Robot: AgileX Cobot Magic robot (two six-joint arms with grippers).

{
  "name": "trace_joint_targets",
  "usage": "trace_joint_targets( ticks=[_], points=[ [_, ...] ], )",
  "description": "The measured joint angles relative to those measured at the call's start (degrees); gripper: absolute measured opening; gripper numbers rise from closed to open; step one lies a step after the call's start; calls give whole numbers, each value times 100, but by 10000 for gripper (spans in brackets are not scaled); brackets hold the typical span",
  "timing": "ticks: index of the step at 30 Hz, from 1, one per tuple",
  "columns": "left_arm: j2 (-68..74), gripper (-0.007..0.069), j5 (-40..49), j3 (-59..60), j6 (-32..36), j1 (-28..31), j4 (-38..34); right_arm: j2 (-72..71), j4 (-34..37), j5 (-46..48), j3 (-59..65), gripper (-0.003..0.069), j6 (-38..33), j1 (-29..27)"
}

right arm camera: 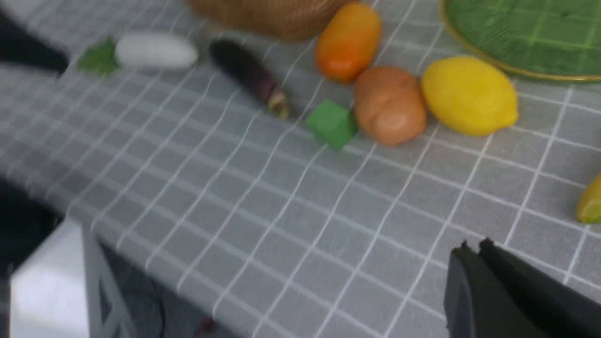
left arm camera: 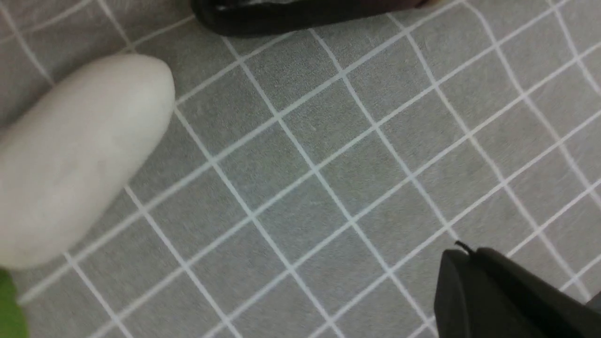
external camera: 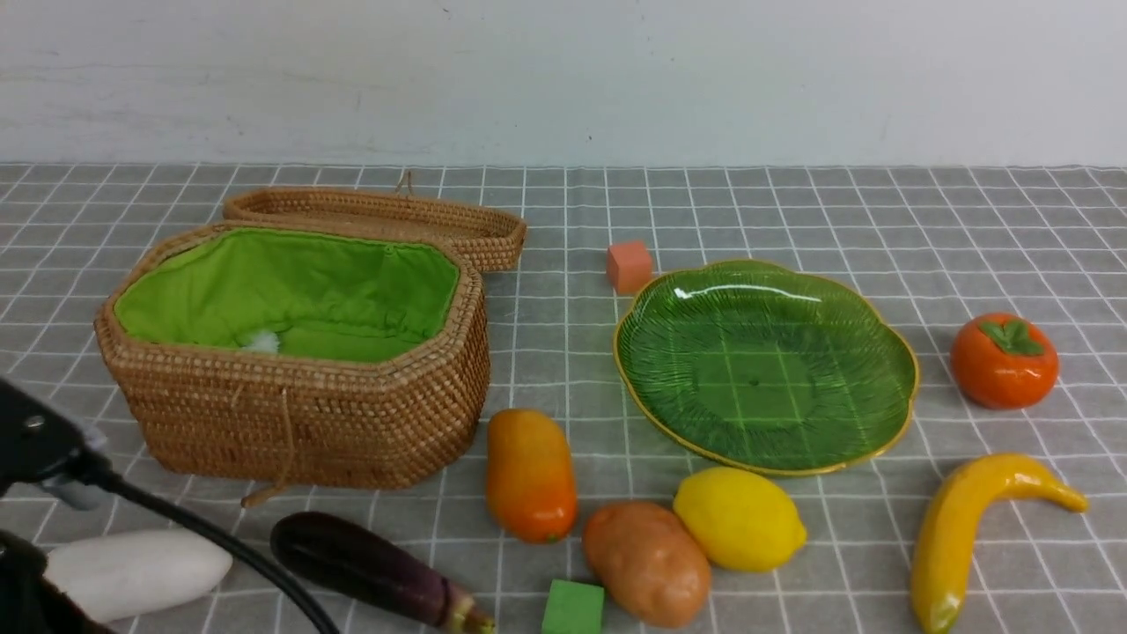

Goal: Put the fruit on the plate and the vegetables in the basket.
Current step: Take a daikon with your left arm and place it on the basket on the left.

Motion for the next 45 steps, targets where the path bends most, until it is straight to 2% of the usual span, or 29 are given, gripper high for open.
trace_joint_targets(
  ticks=[4,7,9,12,13,15,18,23,26,29,31,33,39,45],
  points=[
    [671,-13,-393,-192,772,0,312,302,-5,578,-775,20,-678,63],
    [935,-12,-674,-317,889,0,657,302,-5,635,-903,21,-833,93],
    [1227,25,-962,-446,927,0,1159,250,-5,689,-915,24,-928,127],
    [1530,136,-1133,-492,927,0,1494,214,-5,689,-915,25,-942,140],
    [1548,146,-1140,-491,927,0,1515,213,-5,689,-915,25,-942,140],
    [1832,311,-1272,-497,927,0,1799,203,-5,689,-915,27,-967,140],
    [2146,503,-1568,-497,937,0,2145,203,14,689,-915,31,-1076,140],
    [2735,657,-2265,-497,974,0,2561,203,58,689,-915,34,-1180,140],
    [3156,650,-2428,-497,1092,0,2697,203,90,689,-915,35,-1205,140],
    [3445,611,-2482,-497,1225,0,2848,203,109,689,-915,34,-1205,140],
    [3682,530,-2522,-503,1362,0,2982,203,182,689,-915,34,-1205,140],
    [3748,498,-2518,-540,1405,0,3048,203,243,689,-915,34,-1208,140],
    [3662,500,-2292,-551,1405,0,3065,203,516,689,-915,34,-1208,140],
    [2559,500,-1618,-599,1405,0,2837,203,762,485,-927,38,-1219,140]
  ],
)
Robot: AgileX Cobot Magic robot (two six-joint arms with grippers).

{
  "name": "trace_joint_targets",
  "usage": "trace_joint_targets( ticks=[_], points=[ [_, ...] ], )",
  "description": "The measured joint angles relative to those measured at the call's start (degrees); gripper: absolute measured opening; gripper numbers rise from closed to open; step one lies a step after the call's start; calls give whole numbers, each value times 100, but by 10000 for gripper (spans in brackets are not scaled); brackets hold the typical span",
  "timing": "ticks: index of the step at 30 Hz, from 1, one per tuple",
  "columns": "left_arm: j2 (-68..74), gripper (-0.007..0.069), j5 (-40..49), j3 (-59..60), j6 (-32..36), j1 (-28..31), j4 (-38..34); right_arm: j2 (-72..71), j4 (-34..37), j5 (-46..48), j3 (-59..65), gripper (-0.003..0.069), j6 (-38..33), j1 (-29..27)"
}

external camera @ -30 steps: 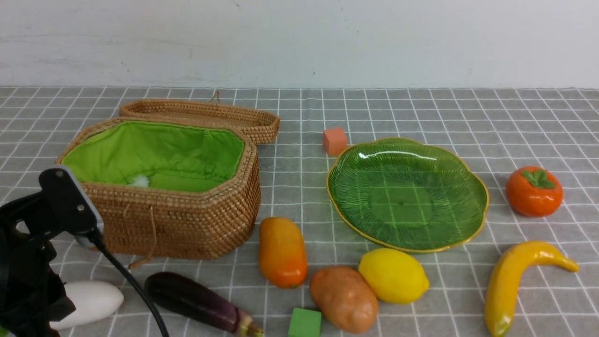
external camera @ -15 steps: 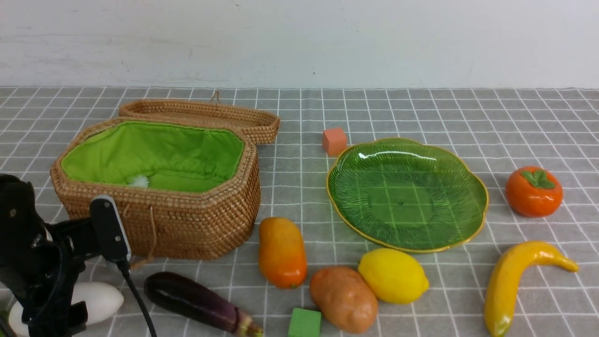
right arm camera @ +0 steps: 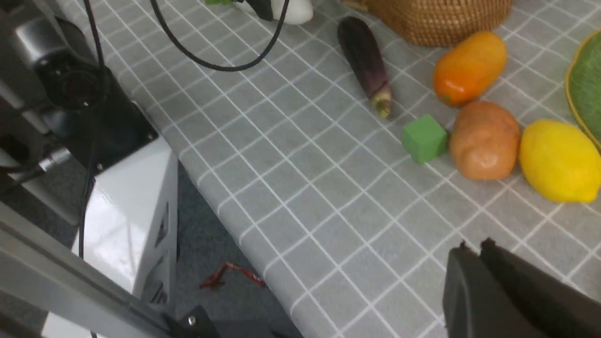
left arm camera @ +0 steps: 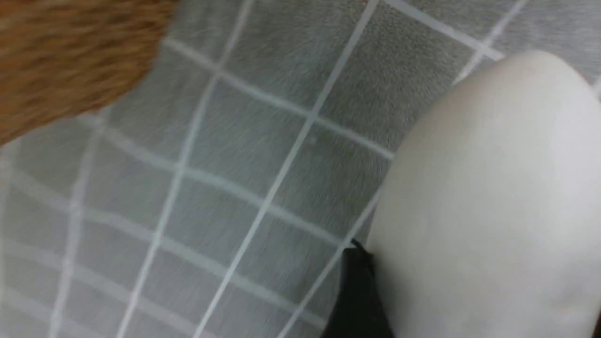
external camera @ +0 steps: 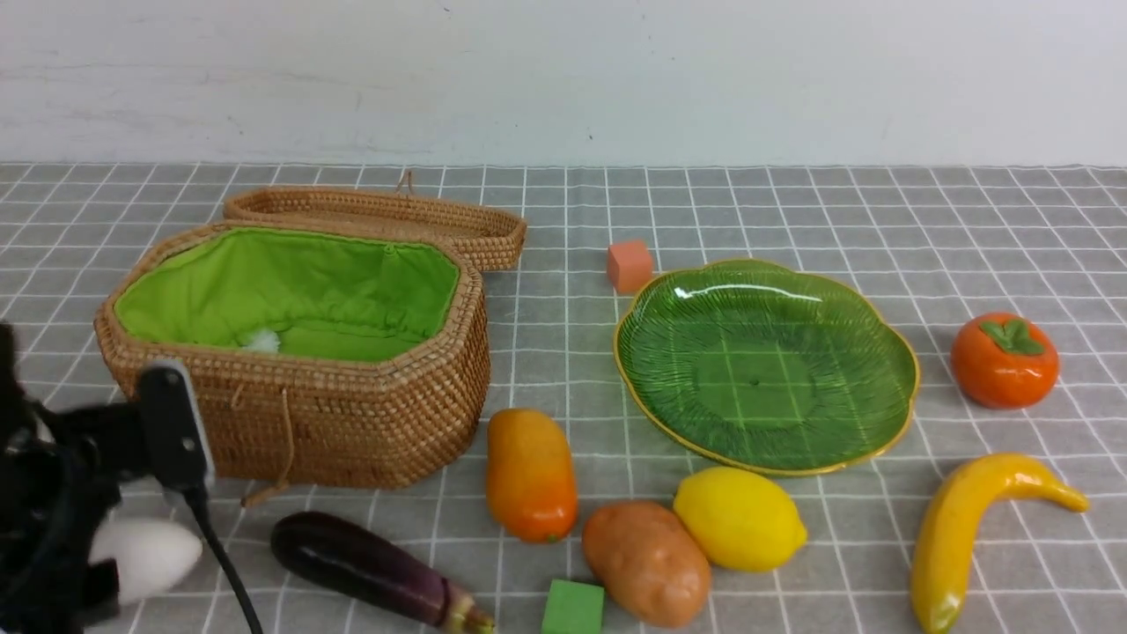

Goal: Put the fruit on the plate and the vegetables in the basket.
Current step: Take a daikon with your left arm and place it on the basket on the left.

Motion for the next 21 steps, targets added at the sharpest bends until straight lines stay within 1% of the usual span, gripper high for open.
trace_joint_targets(
  ticks=[3,7,9,12,15,21],
  points=[
    [-1098,500,-56,-490,7,-108,-302,0,5,-546,-72,42,-77,0],
    [-1324,500,-393,-1206,29,-564,-343,0,5,-1242,-90,44,-137,0],
    [-1075,500,-500,-1733,34,-805,-330,0,17,-1635,-92,46,-137,0],
    [-335,500,-527,-2377,34,-937,-249,0,43,-2052,-92,50,-142,0],
    [397,500,-662,-2749,34,-939,-220,0,69,-2095,-92,53,-142,0],
    [1080,501,-1176,-2820,34,-939,-149,0,70,-1917,-92,56,19,0]
  ],
)
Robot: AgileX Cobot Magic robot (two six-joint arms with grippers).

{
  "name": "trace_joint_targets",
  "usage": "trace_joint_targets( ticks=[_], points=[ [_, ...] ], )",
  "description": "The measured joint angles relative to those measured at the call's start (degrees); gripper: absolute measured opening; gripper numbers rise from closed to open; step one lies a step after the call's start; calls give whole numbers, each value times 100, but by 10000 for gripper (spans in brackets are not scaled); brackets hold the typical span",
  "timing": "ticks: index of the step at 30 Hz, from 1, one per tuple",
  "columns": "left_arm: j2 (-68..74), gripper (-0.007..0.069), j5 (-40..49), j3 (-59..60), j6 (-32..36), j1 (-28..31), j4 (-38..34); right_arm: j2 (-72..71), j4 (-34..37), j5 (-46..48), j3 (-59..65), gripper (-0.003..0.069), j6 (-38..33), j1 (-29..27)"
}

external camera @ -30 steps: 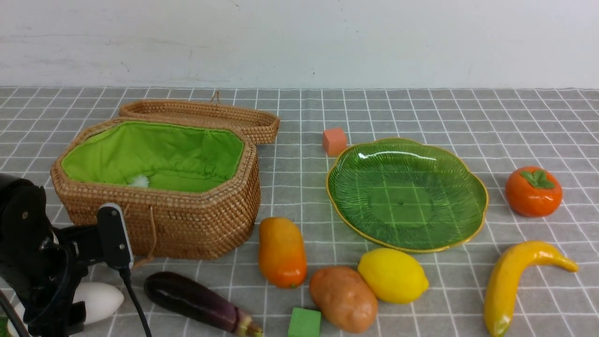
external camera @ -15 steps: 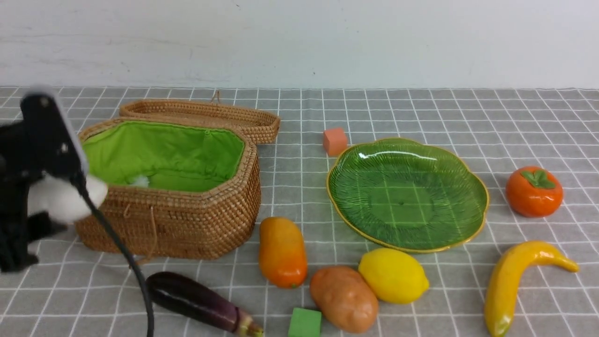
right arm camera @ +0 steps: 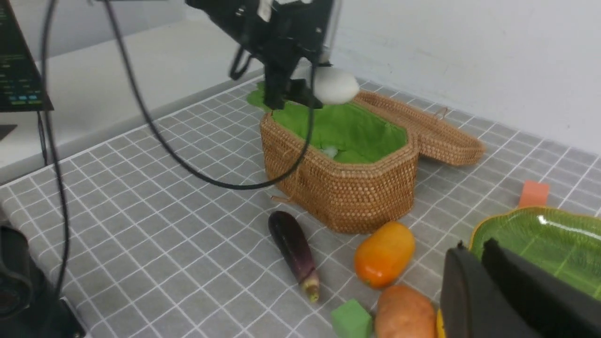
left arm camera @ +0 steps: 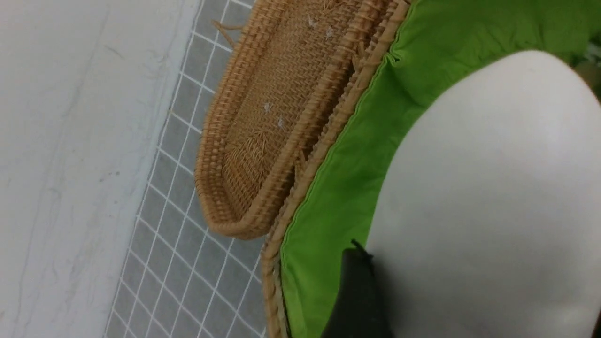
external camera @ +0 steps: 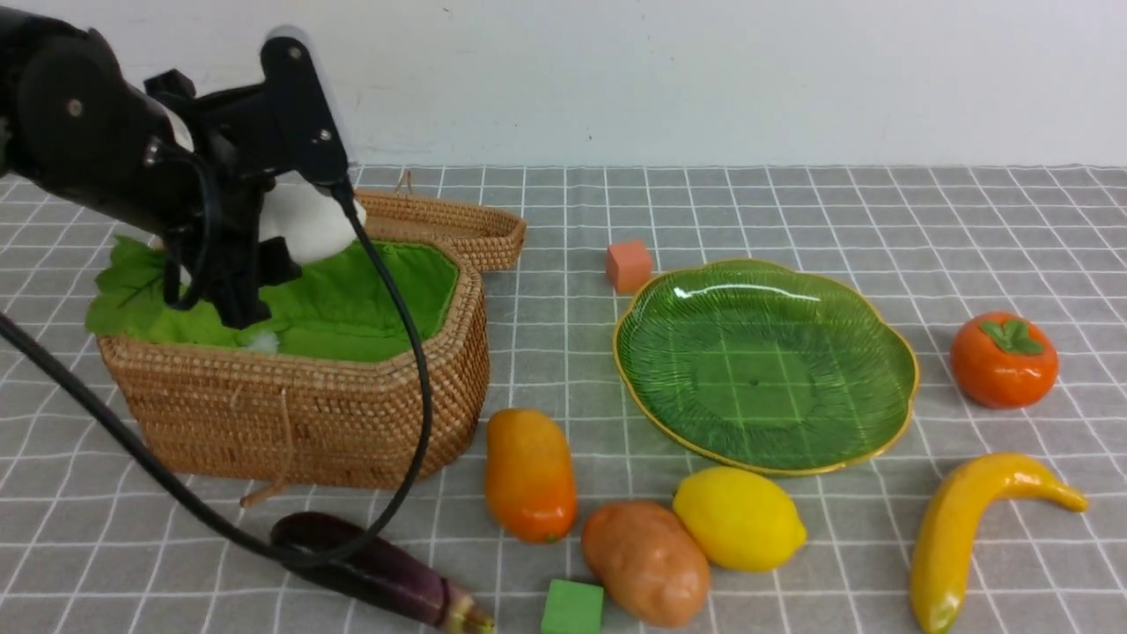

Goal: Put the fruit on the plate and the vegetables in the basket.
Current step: Take a daikon with your left arm and place it on the basket on the left, then use the left arm to grab an eggplant and put it into the left basket

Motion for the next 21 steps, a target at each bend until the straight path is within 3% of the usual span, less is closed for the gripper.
trace_joint_targets(
  ticks=[5,8,10,12,14,19,21],
  points=[
    [110,649,-324,-15,-37,0,-2,0,0,190,0,61,87,0],
    [18,657,-57,-22,-401,0,-378,0,-16,205,-12,64,103,0],
    [-79,622,288,-22,-882,-11,-753,0,-93,244,-58,67,103,0],
    [-257,533,726,-22,-1413,-126,-991,0,-232,349,-131,70,103,0],
    [-477,397,1264,-22,-1721,-422,-988,0,-355,544,-232,73,103,0],
    [-748,38,2801,-22,-1214,-1604,-870,0,-456,1074,-326,74,103,0],
    [-693,-13,3379,55,-1033,-2167,-872,0,-461,1403,-331,76,103,0]
  ],
)
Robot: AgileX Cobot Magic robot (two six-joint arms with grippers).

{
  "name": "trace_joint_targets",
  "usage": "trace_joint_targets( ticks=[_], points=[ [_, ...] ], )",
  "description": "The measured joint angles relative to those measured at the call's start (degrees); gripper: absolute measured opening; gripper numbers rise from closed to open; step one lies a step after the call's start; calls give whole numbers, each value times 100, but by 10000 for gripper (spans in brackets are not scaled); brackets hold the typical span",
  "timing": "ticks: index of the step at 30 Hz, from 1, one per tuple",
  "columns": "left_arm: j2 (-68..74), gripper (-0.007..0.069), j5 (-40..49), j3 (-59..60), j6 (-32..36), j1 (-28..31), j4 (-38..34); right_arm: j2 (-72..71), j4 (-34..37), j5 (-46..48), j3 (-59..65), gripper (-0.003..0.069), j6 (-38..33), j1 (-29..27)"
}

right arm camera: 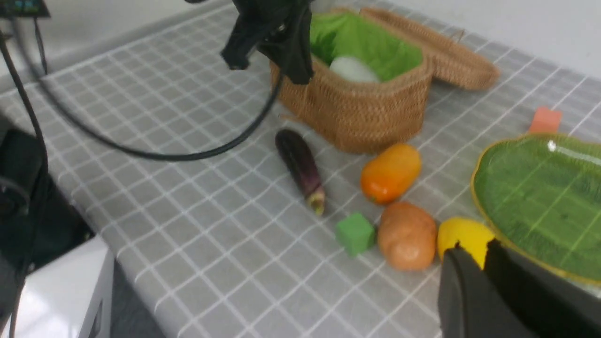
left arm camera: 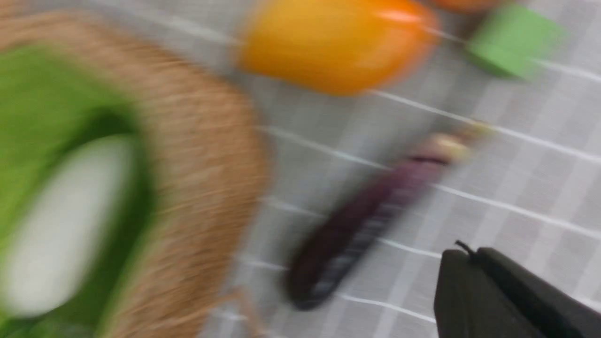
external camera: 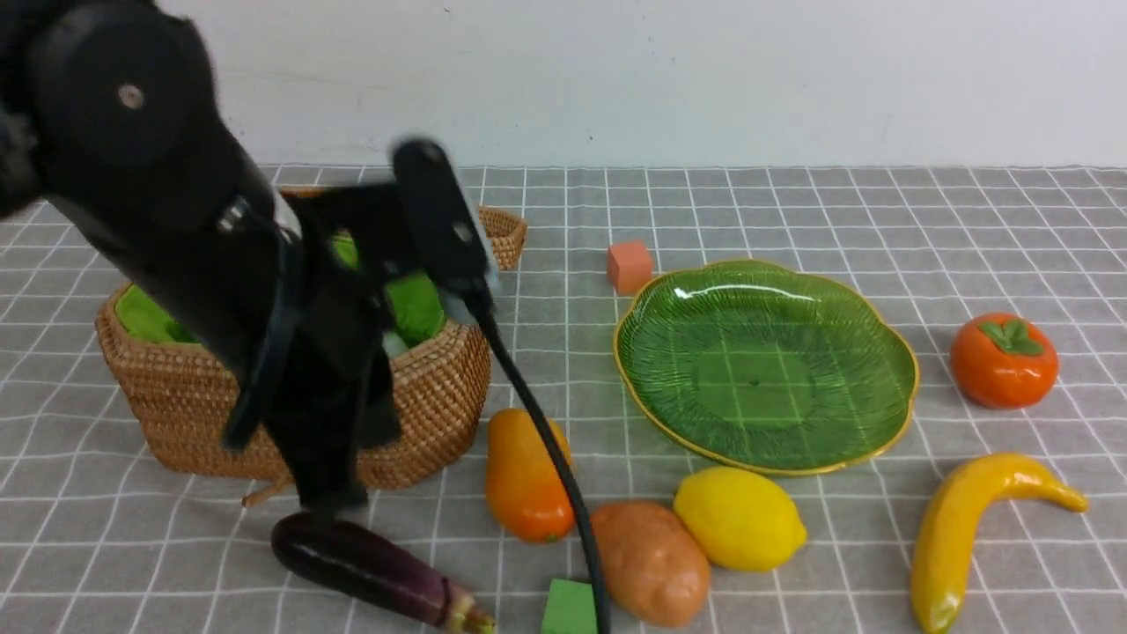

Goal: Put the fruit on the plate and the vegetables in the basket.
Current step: Use the left arm to grab an eggplant and put it into the left basket

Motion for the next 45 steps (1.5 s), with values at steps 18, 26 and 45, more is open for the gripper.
trace_joint_targets(
  ticks=[18,26,45],
  points=[
    [1682,498,-1882,1154,-32,-578,1016,-11,490,718,-6,86,0,0],
    [2281,391,-2015,1148,-20,-578,1533,-11,592,718,-6,87,0,0],
    [768,288,-822,-392,-1358,-863,2894,-21,576,-81,-6,98,-1,0]
  ],
)
